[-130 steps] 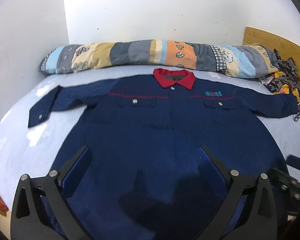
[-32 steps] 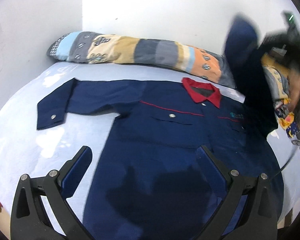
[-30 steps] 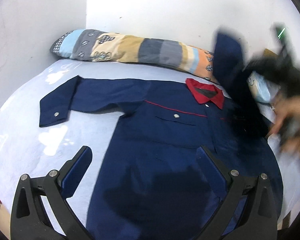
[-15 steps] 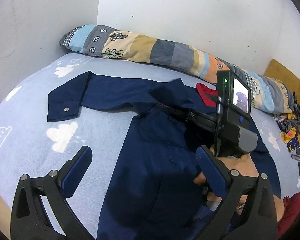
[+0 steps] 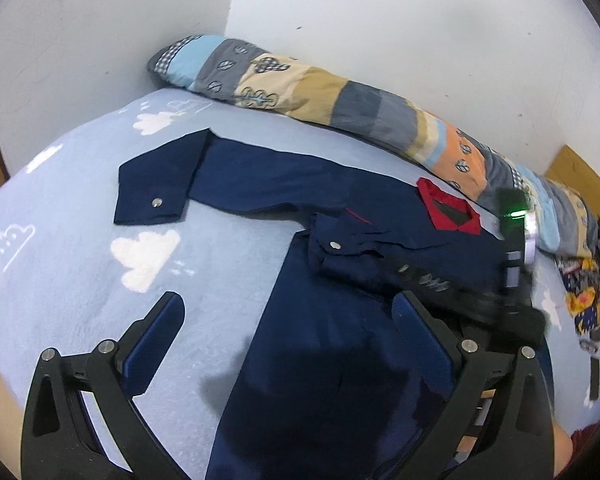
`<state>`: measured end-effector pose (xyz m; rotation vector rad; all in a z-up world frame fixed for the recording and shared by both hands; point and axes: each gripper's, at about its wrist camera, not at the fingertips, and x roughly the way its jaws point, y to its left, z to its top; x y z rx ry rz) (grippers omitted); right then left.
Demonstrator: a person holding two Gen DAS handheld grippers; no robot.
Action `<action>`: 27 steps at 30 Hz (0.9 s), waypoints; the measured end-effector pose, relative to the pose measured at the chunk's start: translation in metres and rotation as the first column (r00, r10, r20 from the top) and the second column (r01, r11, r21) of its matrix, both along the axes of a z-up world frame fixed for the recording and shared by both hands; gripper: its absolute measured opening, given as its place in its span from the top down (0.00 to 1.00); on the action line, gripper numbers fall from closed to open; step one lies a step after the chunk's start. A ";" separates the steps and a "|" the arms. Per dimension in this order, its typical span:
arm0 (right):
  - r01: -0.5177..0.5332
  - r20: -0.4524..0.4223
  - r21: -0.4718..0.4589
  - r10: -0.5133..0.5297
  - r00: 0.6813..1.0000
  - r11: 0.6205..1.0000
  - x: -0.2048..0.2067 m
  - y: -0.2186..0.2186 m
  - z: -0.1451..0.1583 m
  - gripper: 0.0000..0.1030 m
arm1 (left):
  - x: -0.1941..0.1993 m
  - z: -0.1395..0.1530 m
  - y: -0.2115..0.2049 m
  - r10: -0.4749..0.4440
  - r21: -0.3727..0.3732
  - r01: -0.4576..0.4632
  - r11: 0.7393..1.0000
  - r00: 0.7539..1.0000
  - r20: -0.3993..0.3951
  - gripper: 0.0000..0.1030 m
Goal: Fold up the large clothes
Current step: 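Carry the sleeve across the jacket body with the right gripper and release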
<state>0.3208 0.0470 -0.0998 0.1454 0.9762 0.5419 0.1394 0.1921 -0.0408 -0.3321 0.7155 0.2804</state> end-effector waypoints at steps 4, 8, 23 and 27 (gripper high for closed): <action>0.055 0.079 0.052 -0.059 0.995 0.997 0.008 -0.005 0.023 0.50 | 0.000 -0.001 0.002 0.018 -0.009 -0.018 1.000 1.000 -0.004 0.00; 0.075 -0.018 -0.045 -0.076 0.997 0.996 0.032 0.012 -0.005 0.51 | 0.002 -0.004 0.002 0.016 -0.004 -0.016 1.000 1.000 -0.017 0.00; 0.081 -0.147 -0.159 -0.105 0.984 0.984 0.018 -0.042 -0.036 0.42 | 0.012 -0.010 -0.010 -0.014 -0.017 0.013 1.000 0.998 -0.054 0.00; 0.115 -0.145 -0.074 -0.125 0.981 0.991 -0.007 -0.076 -0.022 0.41 | 0.013 -0.011 -0.018 -0.024 0.003 0.024 1.000 0.998 -0.060 0.00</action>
